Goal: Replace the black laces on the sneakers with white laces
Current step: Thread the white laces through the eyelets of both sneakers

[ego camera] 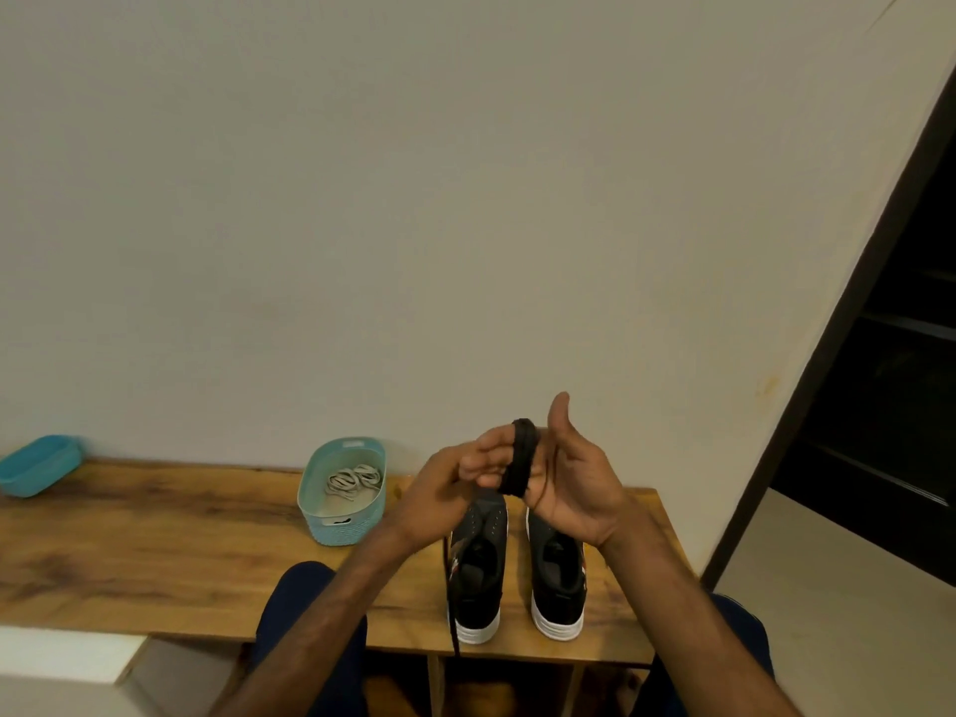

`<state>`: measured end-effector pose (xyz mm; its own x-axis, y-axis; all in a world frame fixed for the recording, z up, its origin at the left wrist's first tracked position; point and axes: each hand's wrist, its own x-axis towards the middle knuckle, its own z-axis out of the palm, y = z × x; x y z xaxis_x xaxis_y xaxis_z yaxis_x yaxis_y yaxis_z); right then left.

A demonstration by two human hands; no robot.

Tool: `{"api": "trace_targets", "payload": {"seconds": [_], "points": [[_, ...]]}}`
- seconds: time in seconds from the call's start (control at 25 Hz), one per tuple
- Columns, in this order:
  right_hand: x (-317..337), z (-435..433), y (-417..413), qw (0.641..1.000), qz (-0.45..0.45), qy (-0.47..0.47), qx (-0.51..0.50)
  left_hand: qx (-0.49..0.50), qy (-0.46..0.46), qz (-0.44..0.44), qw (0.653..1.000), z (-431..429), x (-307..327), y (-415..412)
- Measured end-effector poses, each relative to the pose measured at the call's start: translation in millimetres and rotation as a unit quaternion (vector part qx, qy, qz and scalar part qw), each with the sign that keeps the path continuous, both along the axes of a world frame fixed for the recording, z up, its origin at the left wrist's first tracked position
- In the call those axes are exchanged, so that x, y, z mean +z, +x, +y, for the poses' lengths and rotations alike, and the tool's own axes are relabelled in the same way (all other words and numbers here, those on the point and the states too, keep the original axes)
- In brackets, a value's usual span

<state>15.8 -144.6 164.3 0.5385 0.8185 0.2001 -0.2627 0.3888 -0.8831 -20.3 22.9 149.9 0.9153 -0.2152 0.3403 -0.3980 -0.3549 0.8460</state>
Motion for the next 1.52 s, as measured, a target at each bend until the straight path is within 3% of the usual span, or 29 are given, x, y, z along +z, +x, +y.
{"api": "trace_targets", "payload": {"seconds": [0.12,0.36,0.64,0.92,1.0,1.08,1.16,1.2,1.24,1.32,1.4,1.52], "points": [[0,-1,6,0.996,0.018,0.017,-0.085,0.010,-0.107,0.108,0.988,-19,-6,-13],[-7,1,4,0.991,0.084,0.054,-0.085,-0.012,-0.193,0.177,0.965,-12,-18,-5],[-14,-5,9,0.995,0.084,-0.004,-0.045,0.022,-0.144,0.173,0.974,-3,-22,-6],[-6,16,-13,0.982,0.100,0.086,-0.136,0.047,-0.134,0.149,0.979,-3,-11,-8],[-7,20,-8,0.980,0.051,0.080,-0.174,0.061,-0.075,0.093,0.991,3,-16,-9],[-13,19,2,0.966,-0.063,0.004,-0.250,0.051,0.030,0.045,0.997,9,-24,-10],[-23,15,8,0.896,-0.254,-0.189,-0.312,0.048,0.097,0.034,0.994,14,-30,-11],[-30,12,9,0.856,-0.319,-0.276,-0.300,0.057,0.115,0.023,0.991,17,-31,-11],[-38,10,9,0.839,-0.342,-0.328,-0.267,0.074,0.129,0.002,0.989,20,-30,-9],[-50,7,1,0.881,-0.296,-0.325,-0.175,0.115,0.156,-0.036,0.980,27,-27,-3],[-49,6,-12,0.937,-0.219,-0.259,-0.087,0.120,0.159,-0.039,0.979,31,-28,3],[-36,10,-20,0.992,-0.083,-0.087,-0.026,0.026,0.048,0.035,0.998,22,-42,5]]}}
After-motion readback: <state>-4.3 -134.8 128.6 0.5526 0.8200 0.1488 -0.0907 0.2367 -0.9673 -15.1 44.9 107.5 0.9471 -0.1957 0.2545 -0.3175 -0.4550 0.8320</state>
